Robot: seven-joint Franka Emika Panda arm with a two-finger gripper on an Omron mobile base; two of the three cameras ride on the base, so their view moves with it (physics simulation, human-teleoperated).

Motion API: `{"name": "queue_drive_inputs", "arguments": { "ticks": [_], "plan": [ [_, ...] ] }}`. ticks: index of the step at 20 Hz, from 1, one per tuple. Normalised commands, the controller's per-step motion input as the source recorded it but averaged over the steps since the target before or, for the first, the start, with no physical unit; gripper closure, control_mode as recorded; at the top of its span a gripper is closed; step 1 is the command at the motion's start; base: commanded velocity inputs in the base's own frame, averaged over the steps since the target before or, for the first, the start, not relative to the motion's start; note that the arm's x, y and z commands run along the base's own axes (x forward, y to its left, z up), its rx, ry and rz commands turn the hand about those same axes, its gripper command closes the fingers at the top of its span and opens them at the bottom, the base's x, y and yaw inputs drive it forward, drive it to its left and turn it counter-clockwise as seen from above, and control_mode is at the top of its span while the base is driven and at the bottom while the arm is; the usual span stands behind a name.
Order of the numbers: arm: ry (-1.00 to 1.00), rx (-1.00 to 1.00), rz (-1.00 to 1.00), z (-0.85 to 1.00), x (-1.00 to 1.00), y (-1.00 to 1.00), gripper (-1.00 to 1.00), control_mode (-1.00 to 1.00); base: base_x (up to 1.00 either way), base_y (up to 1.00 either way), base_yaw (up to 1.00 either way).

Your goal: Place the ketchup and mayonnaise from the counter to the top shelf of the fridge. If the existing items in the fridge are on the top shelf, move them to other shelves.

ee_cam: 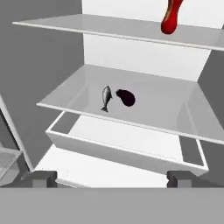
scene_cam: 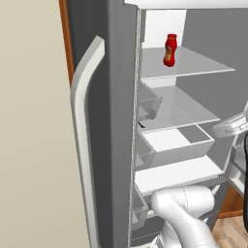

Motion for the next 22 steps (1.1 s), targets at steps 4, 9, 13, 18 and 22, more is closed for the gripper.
{"name": "queue_drive_inputs", "arguments": {
  "ticks": [4, 9, 13, 18, 22],
  "plan": [
    [0.38, -0.16, -0.02, 0.0, -0.22, 0.7, -1.0, -1.0, 0.0, 0.0, 0.0],
    [0.21, -0.14, -0.02, 0.0, 0.0, 0.57, -1.0, -1.0, 0.0, 0.0, 0.0],
    [0.03, -0.08, 0.0, -0.02, -0.07, 0.09, -1.0, 1.0, -0.22, 0.0, 0.0],
    [0.0, 0.0, 0.0, 0.0, 0.0, 0.0, -1.0, 1.0, -1.0, 0.0, 0.0],
    [0.0, 0.0, 0.0, 0.0, 0.0, 0.0, -1.0, 1.0, -1.0, -0.16, 0.0]
  ]
}}
